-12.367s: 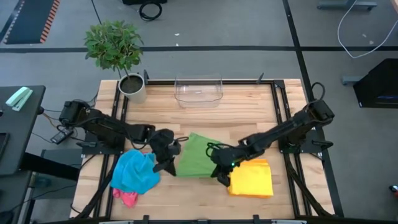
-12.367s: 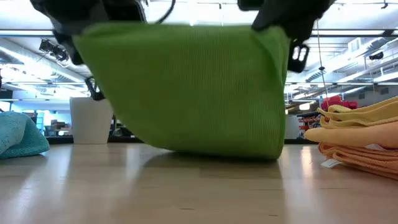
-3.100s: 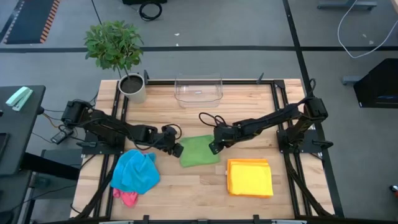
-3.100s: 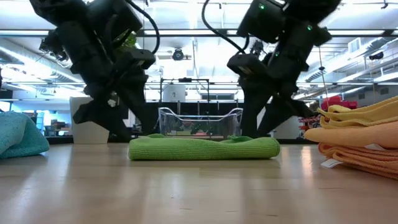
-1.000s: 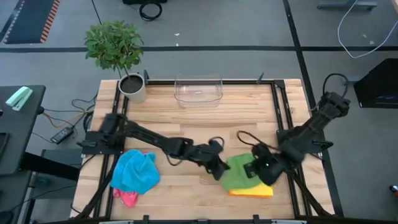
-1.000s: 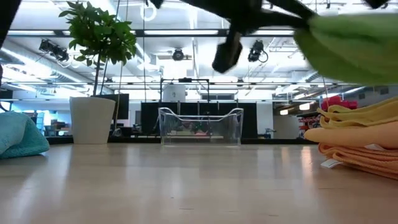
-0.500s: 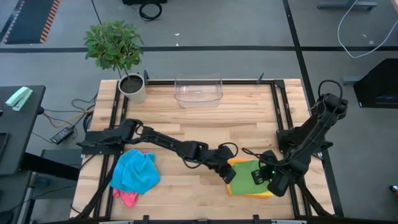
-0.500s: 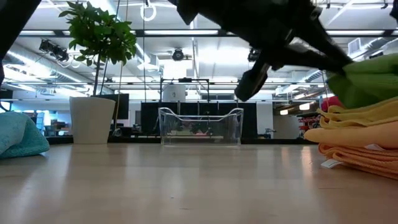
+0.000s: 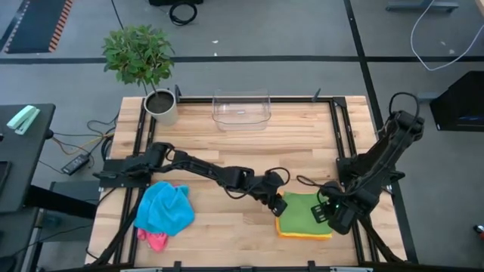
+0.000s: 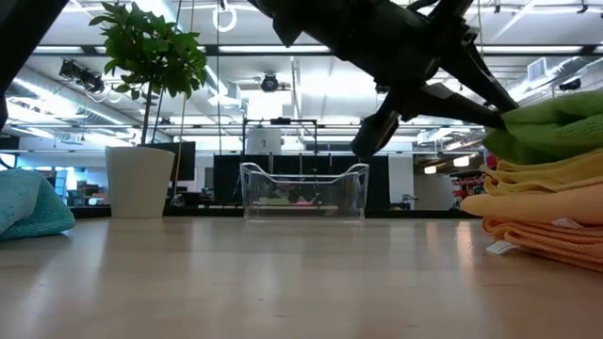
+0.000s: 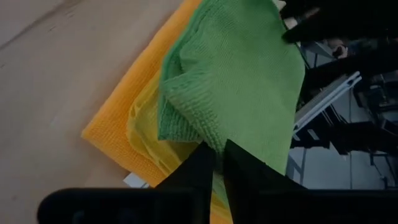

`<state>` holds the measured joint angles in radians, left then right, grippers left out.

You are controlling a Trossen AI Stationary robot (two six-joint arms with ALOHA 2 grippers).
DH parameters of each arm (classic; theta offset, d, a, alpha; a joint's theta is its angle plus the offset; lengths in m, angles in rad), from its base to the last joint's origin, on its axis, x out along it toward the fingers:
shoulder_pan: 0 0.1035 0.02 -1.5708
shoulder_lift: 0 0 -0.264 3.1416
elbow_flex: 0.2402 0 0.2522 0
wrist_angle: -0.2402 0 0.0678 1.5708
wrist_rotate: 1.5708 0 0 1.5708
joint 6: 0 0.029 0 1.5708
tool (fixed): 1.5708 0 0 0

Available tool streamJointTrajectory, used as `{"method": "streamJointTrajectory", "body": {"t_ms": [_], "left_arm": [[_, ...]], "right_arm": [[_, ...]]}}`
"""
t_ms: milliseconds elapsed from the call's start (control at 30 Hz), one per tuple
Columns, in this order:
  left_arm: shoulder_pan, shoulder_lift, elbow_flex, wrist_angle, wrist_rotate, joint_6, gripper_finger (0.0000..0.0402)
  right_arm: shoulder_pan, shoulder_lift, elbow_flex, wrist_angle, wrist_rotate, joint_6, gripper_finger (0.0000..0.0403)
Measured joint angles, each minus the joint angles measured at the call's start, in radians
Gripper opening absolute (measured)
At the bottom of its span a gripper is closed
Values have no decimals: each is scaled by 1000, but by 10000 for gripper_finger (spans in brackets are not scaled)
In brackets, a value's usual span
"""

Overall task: Fold microfiber towels
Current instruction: Stack the green towel on the yellow towel

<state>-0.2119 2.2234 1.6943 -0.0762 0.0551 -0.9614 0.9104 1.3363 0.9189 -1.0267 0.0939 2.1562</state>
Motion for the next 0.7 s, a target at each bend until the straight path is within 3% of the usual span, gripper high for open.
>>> {"method": "streamJointTrajectory", "body": {"t_ms": [167,333,433,533,633,700], "left_arm": [[12,-1,0,-18,60,60,68],[79,-65,2,-102,165,197,96],[111,-101,3,-172,146,233,101],[96,-107,1,-129,142,267,95],[60,-93,5,-43,156,271,66],[38,-69,3,-47,166,276,36]], "right_arm": [[0,-66,76,-161,9,-9,201],[10,-88,107,-58,130,-58,204],[8,-54,106,8,134,-102,161],[8,-5,106,18,134,-126,87],[14,39,106,22,118,-148,17],[18,63,106,26,105,-148,10]]}}
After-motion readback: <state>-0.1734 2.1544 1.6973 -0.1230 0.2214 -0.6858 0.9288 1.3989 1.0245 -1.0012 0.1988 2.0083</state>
